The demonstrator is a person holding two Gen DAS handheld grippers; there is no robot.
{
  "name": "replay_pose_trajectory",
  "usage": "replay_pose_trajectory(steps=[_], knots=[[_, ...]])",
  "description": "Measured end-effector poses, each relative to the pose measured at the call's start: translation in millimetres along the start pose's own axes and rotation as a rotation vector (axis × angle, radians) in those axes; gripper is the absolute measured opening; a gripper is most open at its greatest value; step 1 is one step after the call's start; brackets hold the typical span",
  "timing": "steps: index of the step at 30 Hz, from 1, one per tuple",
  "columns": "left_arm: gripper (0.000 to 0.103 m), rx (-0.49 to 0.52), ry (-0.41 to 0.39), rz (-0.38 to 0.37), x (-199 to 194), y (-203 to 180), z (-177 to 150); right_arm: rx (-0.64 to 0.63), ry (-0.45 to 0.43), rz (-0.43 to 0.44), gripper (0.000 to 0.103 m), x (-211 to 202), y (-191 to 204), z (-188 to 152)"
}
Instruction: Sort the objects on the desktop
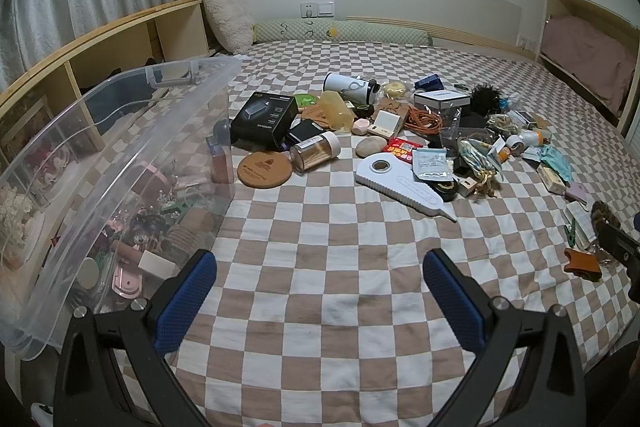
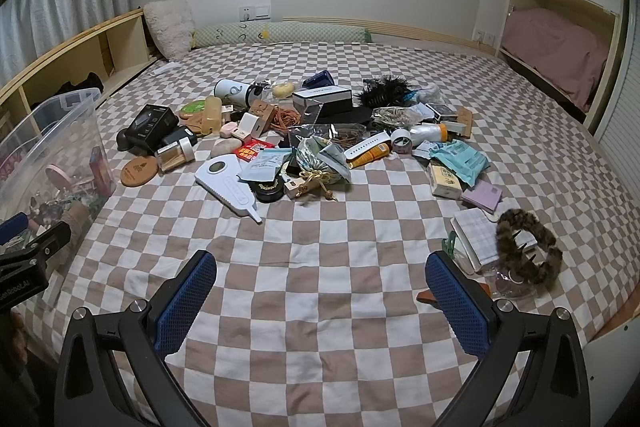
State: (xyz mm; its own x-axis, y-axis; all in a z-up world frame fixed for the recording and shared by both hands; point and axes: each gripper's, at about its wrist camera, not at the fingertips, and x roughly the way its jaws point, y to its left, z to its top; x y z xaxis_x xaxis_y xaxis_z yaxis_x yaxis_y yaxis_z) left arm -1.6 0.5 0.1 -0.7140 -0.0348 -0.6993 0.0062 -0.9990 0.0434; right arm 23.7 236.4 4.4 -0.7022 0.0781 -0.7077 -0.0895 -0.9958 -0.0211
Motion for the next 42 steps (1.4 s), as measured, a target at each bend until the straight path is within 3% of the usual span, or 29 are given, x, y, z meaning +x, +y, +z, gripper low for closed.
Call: replay_pose_trajectory(steps=[15,42], knots=[[0.103,0.012,0.014,0.001,8,0,-5,0.011,0.027,0.009,0.103,12,-3,-5],[0.103,0.049,0.144,-0.020,69,-21,-39,0.043,0.260,0.035,0.103,100,-8,-59]])
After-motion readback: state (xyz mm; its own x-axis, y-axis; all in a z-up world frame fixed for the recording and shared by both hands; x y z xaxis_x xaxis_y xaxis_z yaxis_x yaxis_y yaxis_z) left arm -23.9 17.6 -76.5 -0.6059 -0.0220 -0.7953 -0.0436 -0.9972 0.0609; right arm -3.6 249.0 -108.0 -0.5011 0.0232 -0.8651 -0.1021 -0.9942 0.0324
